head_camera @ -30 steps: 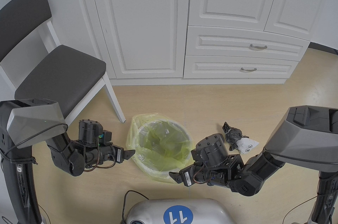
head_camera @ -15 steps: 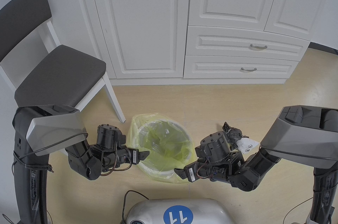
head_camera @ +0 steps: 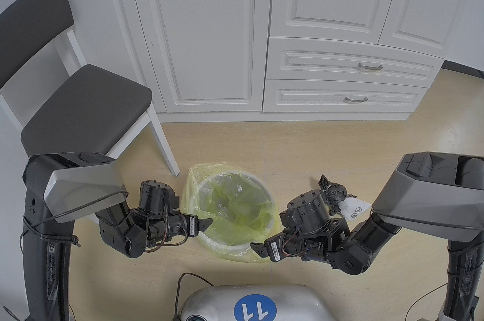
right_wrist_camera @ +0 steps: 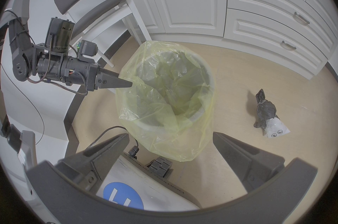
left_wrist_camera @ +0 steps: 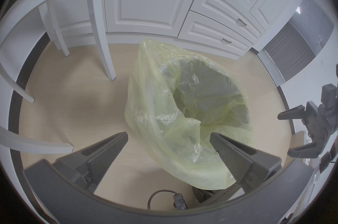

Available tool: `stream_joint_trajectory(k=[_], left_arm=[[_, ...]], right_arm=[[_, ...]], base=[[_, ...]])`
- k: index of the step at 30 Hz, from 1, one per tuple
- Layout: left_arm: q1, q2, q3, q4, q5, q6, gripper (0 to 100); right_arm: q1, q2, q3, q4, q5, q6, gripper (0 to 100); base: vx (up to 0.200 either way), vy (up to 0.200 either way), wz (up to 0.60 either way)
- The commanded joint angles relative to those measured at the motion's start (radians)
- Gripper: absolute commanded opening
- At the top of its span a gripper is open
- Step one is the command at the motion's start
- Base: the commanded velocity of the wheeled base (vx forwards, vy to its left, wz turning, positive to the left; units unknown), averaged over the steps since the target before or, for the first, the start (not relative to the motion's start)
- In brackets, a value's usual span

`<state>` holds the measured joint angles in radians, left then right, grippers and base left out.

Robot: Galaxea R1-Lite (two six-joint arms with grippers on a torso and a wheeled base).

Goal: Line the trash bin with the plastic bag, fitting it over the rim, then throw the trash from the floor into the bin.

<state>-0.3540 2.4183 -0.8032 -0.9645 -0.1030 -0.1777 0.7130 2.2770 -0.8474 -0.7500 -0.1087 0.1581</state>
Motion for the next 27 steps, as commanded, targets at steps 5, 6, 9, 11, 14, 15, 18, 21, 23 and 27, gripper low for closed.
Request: stream_joint_trajectory(k=[5,6,9,11,14,15,18,21,23,27], left_arm=[[0.004,0.01,0.001,-0.002,-0.001,0.0,0],[0.006,0.008,0.004,-0.002,-0.003,0.0,0],[0.01,0.001,0.012,-0.002,-0.006,0.001,0],[0.03,-0.007,0.018,0.0,-0.009,0.006,0],[0.058,-0.024,0.024,0.0,-0.012,0.009,0],[0.076,-0.036,0.025,0.003,-0.021,0.012,0],[0.112,-0.058,0.038,0.013,-0.052,0.041,0],[0.144,-0.061,0.047,0.047,-0.083,0.101,0],[0.145,-0.051,0.044,0.076,-0.084,0.116,0],[0.139,-0.022,0.032,0.104,-0.083,0.119,0]], right_arm=[[-0.004,0.001,0.002,0.0,0.0,-0.002,100],[-0.004,-0.001,0.002,0.0,0.0,-0.002,100],[-0.006,-0.002,0.011,0.0,0.0,-0.018,100],[-0.007,-0.005,0.021,-0.012,0.001,-0.034,100],[-0.01,-0.004,0.033,-0.051,0.003,-0.037,100],[-0.012,-0.002,0.038,-0.078,0.004,-0.037,100],[-0.013,-0.001,0.039,-0.095,0.004,-0.037,100],[-0.017,-0.001,0.039,-0.095,0.004,-0.037,100],[-0.02,-0.002,0.039,-0.095,0.004,-0.037,100],[-0.021,-0.002,0.038,-0.095,0.004,-0.037,100]], base=[[0.0,0.0,0.0],[0.0,0.0,0.0],[0.0,0.0,0.0],[0.0,0.0,0.0],[0.0,0.0,0.0],[0.0,0.0,0.0],[0.0,0.0,0.0],[0.0,0.0,0.0],[0.0,0.0,0.0],[0.0,0.0,0.0]])
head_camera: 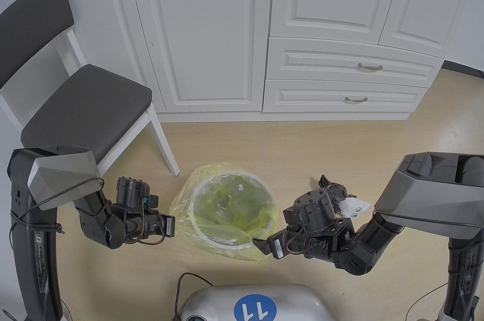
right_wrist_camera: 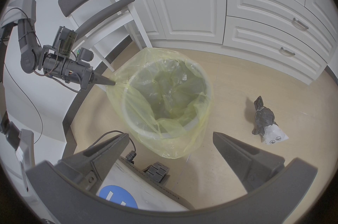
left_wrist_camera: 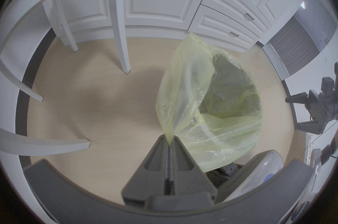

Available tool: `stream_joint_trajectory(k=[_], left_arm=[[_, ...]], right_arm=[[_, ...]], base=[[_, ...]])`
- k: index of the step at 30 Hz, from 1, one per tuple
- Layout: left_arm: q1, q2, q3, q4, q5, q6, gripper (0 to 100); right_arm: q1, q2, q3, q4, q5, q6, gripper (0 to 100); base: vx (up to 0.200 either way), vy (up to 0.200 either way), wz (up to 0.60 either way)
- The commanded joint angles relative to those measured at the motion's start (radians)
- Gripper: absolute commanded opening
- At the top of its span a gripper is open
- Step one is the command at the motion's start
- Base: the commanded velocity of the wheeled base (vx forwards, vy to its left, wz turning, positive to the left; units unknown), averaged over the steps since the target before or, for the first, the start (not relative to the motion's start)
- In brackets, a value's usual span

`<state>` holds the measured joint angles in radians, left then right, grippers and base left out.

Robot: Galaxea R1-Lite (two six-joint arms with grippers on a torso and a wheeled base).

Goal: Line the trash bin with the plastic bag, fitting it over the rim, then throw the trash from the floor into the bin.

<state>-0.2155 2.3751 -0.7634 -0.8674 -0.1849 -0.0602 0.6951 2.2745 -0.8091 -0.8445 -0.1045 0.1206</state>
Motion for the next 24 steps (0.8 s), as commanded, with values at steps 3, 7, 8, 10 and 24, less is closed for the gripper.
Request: stream_joint_trajectory(k=[3,7,8,10,24], left_arm=[[-0.042,0.102,-0.051,-0.016,0.024,-0.001,0],[-0.053,0.138,-0.099,-0.027,0.096,-0.01,0],[-0.054,0.142,-0.108,-0.033,0.105,-0.013,0],[-0.054,0.147,-0.125,-0.036,0.105,-0.027,0],[-0.027,0.173,-0.283,0.068,0.125,-0.073,0]], right_arm=[[-0.009,0.0,-0.004,-0.001,0.0,-0.003,100],[-0.023,0.002,-0.01,-0.002,0.0,-0.006,100],[-0.025,0.002,-0.012,-0.002,0.0,-0.006,100],[-0.037,0.005,-0.018,-0.002,0.0,-0.007,100],[-0.224,0.051,-0.202,0.097,0.008,-0.001,100]], base=[[0.0,0.0,0.0],[0.0,0.0,0.0],[0.0,0.0,0.0],[0.0,0.0,0.0],[0.0,0.0,0.0]])
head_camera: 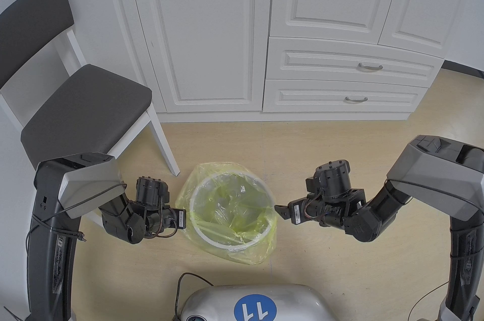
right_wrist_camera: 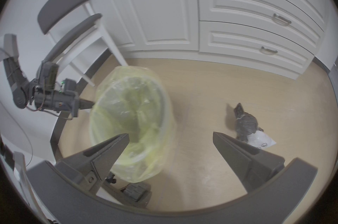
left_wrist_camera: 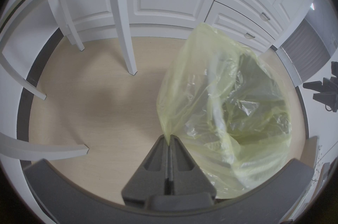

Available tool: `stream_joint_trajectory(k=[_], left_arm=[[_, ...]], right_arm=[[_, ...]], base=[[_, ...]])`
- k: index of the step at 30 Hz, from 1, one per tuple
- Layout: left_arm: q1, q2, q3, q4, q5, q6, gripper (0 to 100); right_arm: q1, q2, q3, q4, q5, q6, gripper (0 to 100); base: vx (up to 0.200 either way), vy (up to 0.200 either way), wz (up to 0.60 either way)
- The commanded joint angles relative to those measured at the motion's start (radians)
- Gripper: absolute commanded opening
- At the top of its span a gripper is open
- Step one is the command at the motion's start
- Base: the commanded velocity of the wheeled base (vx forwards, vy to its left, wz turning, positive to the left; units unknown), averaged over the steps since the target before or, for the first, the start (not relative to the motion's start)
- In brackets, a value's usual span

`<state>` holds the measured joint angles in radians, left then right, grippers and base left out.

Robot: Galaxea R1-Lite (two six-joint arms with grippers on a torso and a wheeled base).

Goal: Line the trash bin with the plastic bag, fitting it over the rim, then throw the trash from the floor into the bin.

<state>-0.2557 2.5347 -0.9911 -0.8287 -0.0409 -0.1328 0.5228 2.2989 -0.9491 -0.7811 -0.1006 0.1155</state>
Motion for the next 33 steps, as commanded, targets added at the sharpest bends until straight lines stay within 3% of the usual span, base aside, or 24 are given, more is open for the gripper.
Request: stream_joint_trajectory(k=[1,10,14,19,23,33], left_arm=[[0.018,0.026,-0.101,0.051,-0.048,-0.001,0],[0.032,0.045,-0.162,0.059,-0.109,-0.004,0],[0.039,0.079,-0.248,0.06,-0.108,-0.031,0],[0.046,0.079,-0.258,0.085,-0.116,-0.044,0],[0.046,0.084,-0.27,0.082,-0.14,-0.065,0],[0.047,0.075,-0.291,0.171,-0.14,-0.103,0]], right_arm=[[-0.072,0.036,-0.097,0.068,0.015,0.01,100],[-0.15,0.143,-0.232,0.106,0.025,0.039,100],[-0.159,0.175,-0.286,0.123,0.027,0.09,100],[-0.159,0.208,-0.419,0.235,0.095,0.291,100],[-0.15,0.238,-0.477,0.261,0.137,0.403,100],[-0.161,0.32,-0.551,0.269,0.137,0.435,100]], base=[[0.0,0.0,0.0],[0.0,0.0,0.0],[0.0,0.0,0.0],[0.0,0.0,0.0],[0.0,0.0,0.0],[0.0,0.0,0.0]])
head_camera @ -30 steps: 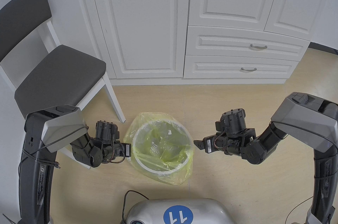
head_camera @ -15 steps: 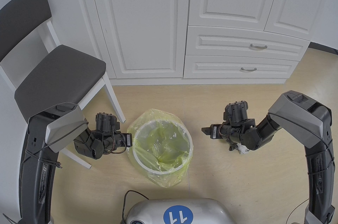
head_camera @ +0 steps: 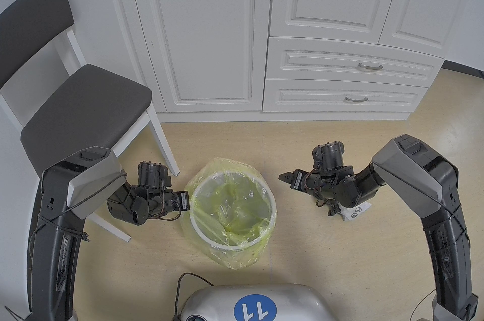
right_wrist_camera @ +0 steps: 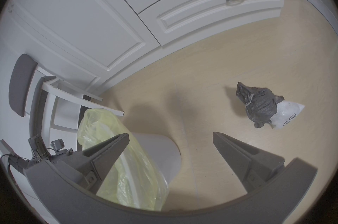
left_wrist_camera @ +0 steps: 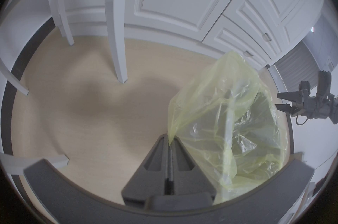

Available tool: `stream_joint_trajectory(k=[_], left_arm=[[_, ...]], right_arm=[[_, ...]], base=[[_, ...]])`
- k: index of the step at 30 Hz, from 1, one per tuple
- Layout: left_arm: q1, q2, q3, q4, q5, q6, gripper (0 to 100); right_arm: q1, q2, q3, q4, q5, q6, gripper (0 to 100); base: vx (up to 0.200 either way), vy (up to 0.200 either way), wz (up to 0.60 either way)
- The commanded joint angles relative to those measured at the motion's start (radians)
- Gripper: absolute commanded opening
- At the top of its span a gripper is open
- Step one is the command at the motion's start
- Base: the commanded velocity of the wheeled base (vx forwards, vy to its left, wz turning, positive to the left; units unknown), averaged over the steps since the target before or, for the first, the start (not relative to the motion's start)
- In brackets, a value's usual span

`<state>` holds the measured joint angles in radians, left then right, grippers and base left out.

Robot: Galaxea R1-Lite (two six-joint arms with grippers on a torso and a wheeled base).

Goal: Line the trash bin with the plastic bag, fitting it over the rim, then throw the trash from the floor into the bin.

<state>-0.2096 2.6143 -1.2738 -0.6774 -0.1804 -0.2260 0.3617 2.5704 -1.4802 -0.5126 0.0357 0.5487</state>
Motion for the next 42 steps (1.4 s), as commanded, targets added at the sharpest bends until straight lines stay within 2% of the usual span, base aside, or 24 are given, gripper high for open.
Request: stream_joint_trajectory(k=[1,7,16,24,34,37,42], left_arm=[[0.001,-0.005,-0.009,0.021,-0.001,-0.01,0],[0.001,-0.011,-0.044,0.131,0.002,-0.023,0],[-0.007,0.0,-0.071,0.121,0.012,-0.049,0],[0.004,0.09,-0.216,0.121,0.095,-0.013,0],[0.004,0.098,-0.206,0.119,0.093,-0.001,0],[0.006,0.089,-0.197,0.104,0.087,-0.006,0],[0.004,0.099,-0.165,-0.017,0.082,-0.027,0]], right_arm=[[0.0,0.048,-0.02,0.0,0.001,0.002,100],[0.0,0.097,-0.043,-0.003,-0.011,-0.001,100],[-0.001,0.122,-0.069,-0.003,-0.016,-0.003,100],[-0.004,0.139,-0.092,0.0,-0.017,0.002,100],[-0.004,0.145,-0.1,-0.004,-0.056,0.013,100],[-0.001,0.142,-0.094,-0.006,-0.066,0.014,100],[-0.001,0.146,-0.101,-0.006,-0.068,0.013,100]], base=[[0.0,0.0,0.0],[0.0,0.0,0.0],[0.0,0.0,0.0],[0.0,0.0,0.0],[0.0,0.0,0.0],[0.0,0.0,0.0],[0.0,0.0,0.0]])
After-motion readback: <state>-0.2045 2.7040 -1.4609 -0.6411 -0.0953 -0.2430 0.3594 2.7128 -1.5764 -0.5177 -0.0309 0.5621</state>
